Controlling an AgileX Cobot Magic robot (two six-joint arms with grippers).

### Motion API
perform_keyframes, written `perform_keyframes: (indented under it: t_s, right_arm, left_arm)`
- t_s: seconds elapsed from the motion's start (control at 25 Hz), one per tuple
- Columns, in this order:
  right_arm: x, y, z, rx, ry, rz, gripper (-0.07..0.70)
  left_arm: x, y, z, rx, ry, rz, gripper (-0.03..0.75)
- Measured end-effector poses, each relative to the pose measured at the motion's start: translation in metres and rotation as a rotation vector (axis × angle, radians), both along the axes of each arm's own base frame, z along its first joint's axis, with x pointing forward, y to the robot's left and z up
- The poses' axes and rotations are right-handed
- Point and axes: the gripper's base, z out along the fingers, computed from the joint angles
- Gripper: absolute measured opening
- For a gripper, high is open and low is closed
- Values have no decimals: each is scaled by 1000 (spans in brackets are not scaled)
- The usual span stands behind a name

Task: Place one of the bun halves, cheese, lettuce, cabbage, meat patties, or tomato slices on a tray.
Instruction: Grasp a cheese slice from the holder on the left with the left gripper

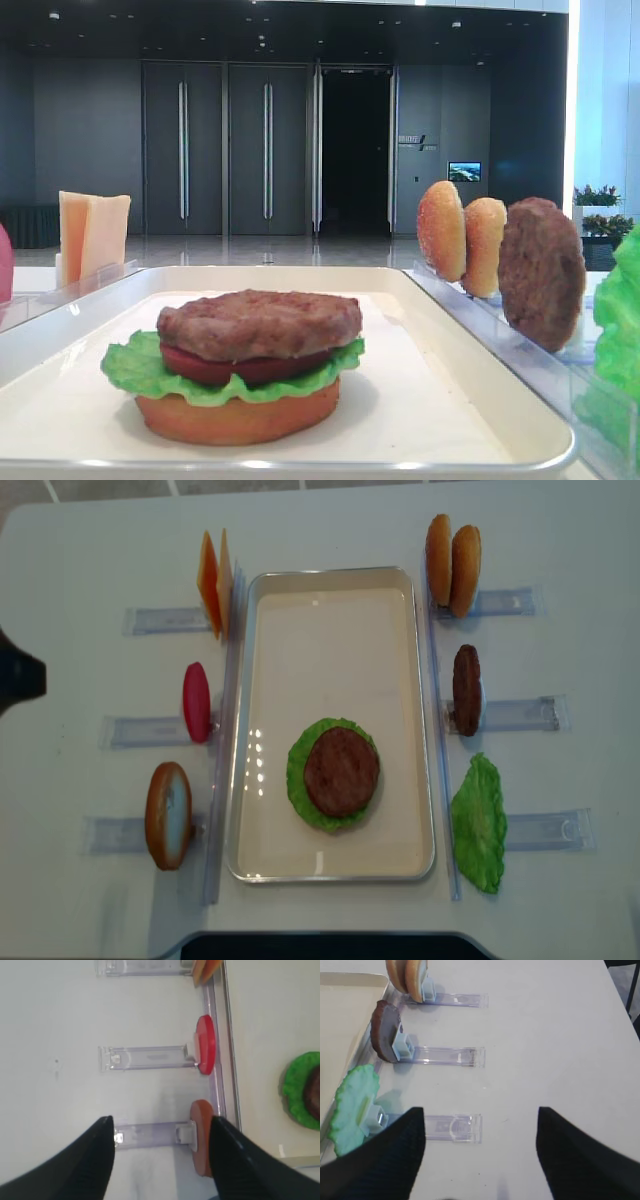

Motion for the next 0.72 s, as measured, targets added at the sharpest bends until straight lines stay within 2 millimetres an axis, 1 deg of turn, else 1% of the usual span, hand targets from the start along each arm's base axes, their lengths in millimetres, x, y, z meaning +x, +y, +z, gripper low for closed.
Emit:
perform_keyframes:
  t_s: [0.16,0.4,0.56,0.72]
  right_arm:
    - [0,0,0,0,0,0,482]
    - [0,0,0,0,0,0,482]
    - [0,0,0,0,0,0,482]
    - [0,0,0,0,0,0,482]
  left_arm:
    - [38,2,8,7,38,5,453]
    - [90,4,10,3,86,21,453]
    - [123,8,7,43,107,26,453]
    - [155,12,0,68,133,30,453]
